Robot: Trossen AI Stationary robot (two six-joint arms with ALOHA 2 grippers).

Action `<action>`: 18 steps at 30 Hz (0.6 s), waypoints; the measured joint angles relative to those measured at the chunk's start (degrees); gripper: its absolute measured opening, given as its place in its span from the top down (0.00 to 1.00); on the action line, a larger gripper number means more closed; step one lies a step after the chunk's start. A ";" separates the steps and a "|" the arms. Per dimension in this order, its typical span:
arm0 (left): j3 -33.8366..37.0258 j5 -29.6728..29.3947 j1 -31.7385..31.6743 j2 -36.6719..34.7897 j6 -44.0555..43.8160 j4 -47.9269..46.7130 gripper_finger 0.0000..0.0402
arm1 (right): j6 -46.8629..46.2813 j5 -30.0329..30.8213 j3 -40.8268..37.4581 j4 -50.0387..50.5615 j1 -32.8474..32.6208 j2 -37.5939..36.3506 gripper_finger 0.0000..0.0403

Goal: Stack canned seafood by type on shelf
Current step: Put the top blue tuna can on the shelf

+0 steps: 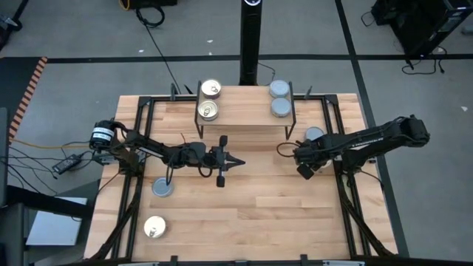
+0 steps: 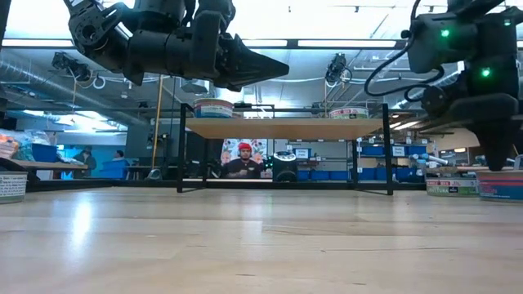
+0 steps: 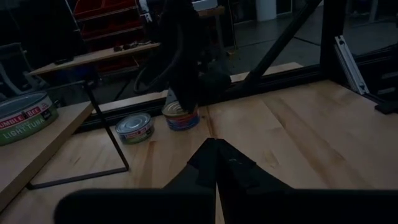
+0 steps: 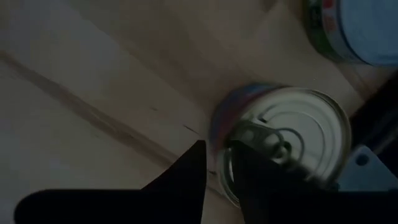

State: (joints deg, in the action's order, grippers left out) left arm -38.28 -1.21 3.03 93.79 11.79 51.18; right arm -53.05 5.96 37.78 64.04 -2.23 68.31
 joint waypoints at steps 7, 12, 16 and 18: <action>0.00 -0.02 0.00 0.01 -0.02 -0.11 0.99 | 0.75 0.39 0.00 0.06 1.46 0.00 0.81; 0.00 -0.02 0.00 0.01 -0.02 -0.16 0.99 | 1.15 0.39 -0.03 0.03 1.61 0.02 0.83; 0.00 -0.02 0.00 0.01 -0.02 -0.37 0.99 | 1.14 0.39 -0.07 -0.17 1.61 0.02 0.83; 0.00 0.00 0.00 0.01 -0.02 -0.37 0.99 | 1.13 0.39 -0.07 -0.19 1.61 0.02 0.83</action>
State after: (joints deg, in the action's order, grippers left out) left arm -38.28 -1.22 3.03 93.80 11.77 50.81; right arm -51.92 6.35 37.71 63.85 -0.62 68.34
